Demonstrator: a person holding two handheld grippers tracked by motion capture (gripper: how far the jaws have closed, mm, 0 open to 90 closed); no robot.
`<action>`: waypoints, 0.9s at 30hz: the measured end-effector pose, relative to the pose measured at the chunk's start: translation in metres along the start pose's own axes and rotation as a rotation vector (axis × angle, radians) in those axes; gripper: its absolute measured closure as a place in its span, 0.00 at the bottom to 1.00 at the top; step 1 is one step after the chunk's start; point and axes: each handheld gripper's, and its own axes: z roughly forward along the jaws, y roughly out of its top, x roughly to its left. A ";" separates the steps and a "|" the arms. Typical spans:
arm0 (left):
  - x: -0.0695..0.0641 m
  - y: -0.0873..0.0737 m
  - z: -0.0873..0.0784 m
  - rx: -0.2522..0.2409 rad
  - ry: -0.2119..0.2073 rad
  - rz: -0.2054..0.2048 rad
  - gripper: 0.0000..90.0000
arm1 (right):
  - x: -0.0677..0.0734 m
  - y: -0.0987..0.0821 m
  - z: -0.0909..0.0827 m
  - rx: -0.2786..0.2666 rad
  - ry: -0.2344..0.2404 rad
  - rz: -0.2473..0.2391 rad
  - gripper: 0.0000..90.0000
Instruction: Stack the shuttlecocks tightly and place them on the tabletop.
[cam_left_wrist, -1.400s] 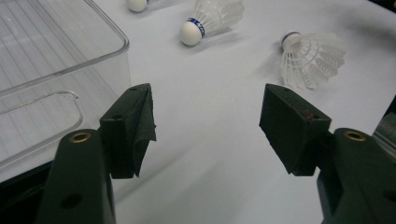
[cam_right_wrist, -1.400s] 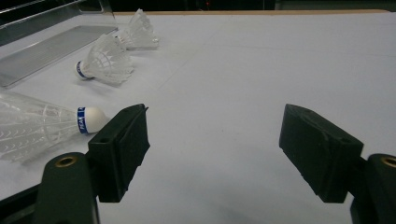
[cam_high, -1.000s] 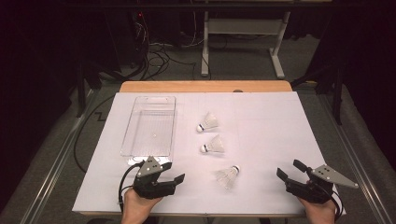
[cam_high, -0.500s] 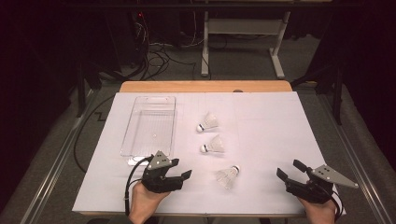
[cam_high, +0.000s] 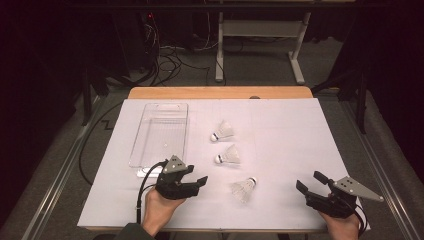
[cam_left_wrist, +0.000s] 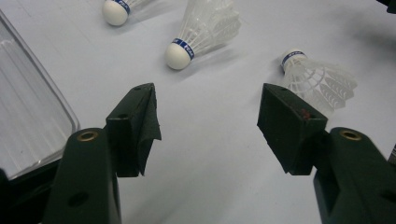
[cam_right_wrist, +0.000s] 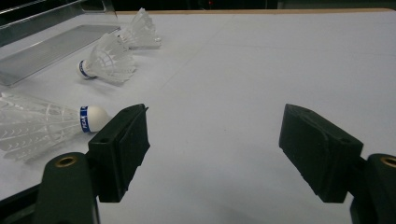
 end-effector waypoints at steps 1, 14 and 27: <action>0.000 0.002 0.001 0.001 -0.002 0.000 0.43 | 0.000 0.000 0.000 -0.001 0.000 0.000 0.27; 0.006 0.020 0.011 0.016 0.007 -0.020 0.44 | 0.000 0.000 0.000 0.001 0.001 0.000 0.27; 0.011 0.034 0.018 0.029 0.007 -0.047 0.44 | 0.000 0.000 0.000 0.002 0.003 -0.001 0.27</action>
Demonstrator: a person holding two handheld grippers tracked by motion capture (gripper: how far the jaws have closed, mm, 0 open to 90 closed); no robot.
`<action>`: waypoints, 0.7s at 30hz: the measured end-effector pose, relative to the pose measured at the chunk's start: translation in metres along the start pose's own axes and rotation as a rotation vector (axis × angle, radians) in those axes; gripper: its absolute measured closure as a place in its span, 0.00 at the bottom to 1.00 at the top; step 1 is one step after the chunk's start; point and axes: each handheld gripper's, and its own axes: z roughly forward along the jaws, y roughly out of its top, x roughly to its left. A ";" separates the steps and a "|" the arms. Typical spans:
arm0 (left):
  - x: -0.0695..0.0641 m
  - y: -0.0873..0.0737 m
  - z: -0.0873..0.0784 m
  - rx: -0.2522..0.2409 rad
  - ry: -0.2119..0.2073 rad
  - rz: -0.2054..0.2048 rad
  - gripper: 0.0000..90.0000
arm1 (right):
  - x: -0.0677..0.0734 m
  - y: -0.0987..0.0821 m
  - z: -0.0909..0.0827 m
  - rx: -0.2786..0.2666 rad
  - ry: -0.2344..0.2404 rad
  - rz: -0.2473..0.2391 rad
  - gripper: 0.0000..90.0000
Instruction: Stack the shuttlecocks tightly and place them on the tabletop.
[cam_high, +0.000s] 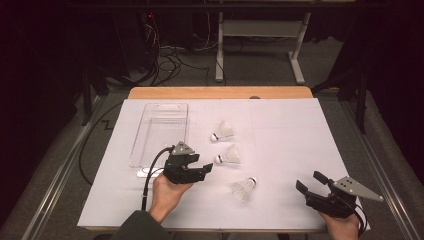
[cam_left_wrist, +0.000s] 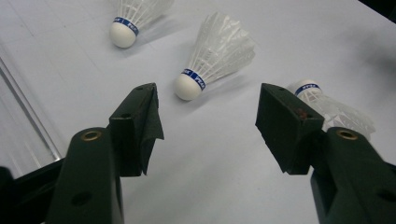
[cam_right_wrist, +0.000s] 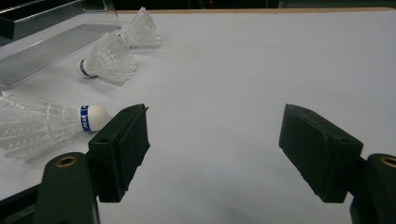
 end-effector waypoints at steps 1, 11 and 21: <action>0.000 0.001 0.001 0.002 0.003 -0.002 0.44 | 0.000 0.000 0.000 0.000 0.000 0.000 0.27; 0.002 0.008 0.005 0.009 0.012 -0.008 0.44 | 0.000 0.000 0.000 0.000 0.001 -0.002 0.27; 0.006 0.018 0.009 0.014 0.025 -0.023 0.44 | 0.000 0.000 0.001 0.000 0.011 -0.005 0.28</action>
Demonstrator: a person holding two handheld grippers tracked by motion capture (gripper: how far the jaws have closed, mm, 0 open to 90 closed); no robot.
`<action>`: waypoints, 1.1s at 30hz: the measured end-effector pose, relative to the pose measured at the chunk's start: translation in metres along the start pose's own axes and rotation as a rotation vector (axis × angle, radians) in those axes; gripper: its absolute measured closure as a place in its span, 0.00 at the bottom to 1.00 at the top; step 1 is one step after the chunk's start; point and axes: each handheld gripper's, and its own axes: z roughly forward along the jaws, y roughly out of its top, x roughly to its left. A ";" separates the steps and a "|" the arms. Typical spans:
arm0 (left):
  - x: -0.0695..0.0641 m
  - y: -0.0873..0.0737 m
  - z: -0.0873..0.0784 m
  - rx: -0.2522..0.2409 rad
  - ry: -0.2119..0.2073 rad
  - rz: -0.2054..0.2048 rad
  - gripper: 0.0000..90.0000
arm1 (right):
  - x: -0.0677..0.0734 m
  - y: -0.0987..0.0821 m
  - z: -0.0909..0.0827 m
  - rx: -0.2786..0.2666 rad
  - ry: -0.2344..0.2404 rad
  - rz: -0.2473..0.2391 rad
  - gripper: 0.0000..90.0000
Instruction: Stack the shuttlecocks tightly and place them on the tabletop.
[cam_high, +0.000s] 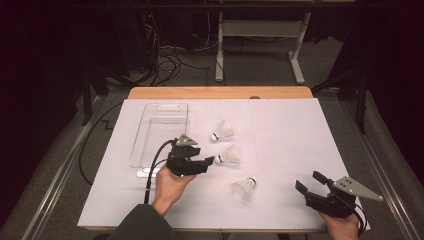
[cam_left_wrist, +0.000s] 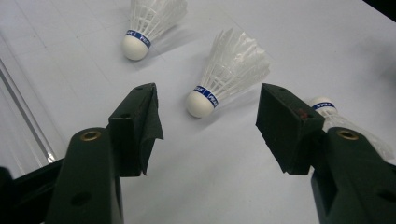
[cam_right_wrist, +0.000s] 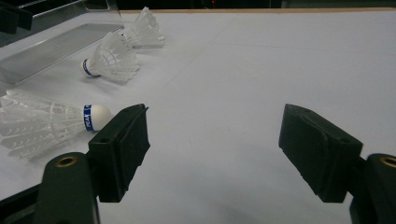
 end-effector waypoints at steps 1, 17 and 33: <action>0.000 0.001 0.001 0.001 0.000 -0.002 0.44 | 0.000 0.000 0.000 0.000 0.000 0.000 0.28; 0.001 0.022 0.012 0.027 0.013 0.004 0.44 | 0.000 0.000 0.000 -0.001 0.001 0.001 0.28; 0.010 0.034 0.025 0.051 0.024 -0.031 0.44 | 0.000 0.000 0.000 0.000 0.004 0.004 0.28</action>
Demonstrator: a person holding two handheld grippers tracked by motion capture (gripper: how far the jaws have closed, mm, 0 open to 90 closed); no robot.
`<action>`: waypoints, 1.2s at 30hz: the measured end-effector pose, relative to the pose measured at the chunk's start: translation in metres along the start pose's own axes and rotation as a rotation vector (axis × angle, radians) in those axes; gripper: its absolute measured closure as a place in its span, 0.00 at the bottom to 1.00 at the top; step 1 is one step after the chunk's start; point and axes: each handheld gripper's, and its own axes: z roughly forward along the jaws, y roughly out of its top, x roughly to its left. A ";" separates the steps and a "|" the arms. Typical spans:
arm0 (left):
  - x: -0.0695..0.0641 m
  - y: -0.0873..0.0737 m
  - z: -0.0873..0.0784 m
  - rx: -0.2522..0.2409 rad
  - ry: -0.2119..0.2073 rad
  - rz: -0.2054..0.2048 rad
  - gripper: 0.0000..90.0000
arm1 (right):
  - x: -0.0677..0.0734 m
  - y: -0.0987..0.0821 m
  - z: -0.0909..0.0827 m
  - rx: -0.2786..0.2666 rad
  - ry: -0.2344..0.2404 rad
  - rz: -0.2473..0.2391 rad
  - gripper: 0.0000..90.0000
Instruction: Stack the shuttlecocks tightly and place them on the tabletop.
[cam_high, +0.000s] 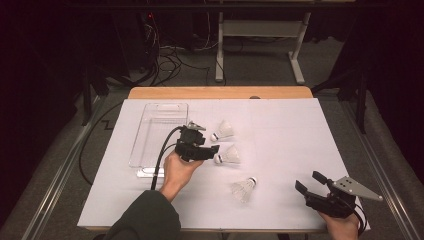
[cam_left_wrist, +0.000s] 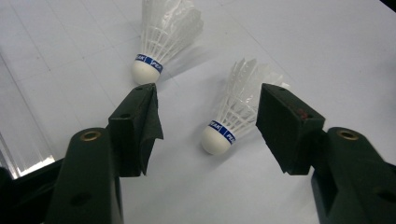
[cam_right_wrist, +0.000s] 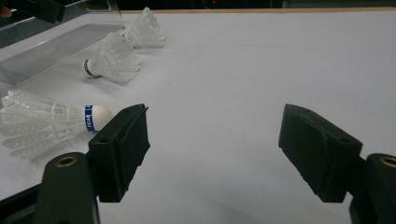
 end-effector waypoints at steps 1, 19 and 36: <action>0.001 0.000 0.001 0.001 -0.001 -0.003 0.44 | 0.000 0.000 0.000 0.000 -0.001 0.000 0.28; 0.010 0.005 0.007 0.010 0.004 -0.034 0.43 | 0.000 0.000 0.000 0.002 0.001 -0.001 0.28; 0.008 0.025 0.017 0.043 0.023 -0.028 0.43 | 0.000 0.000 0.000 0.002 0.005 0.000 0.28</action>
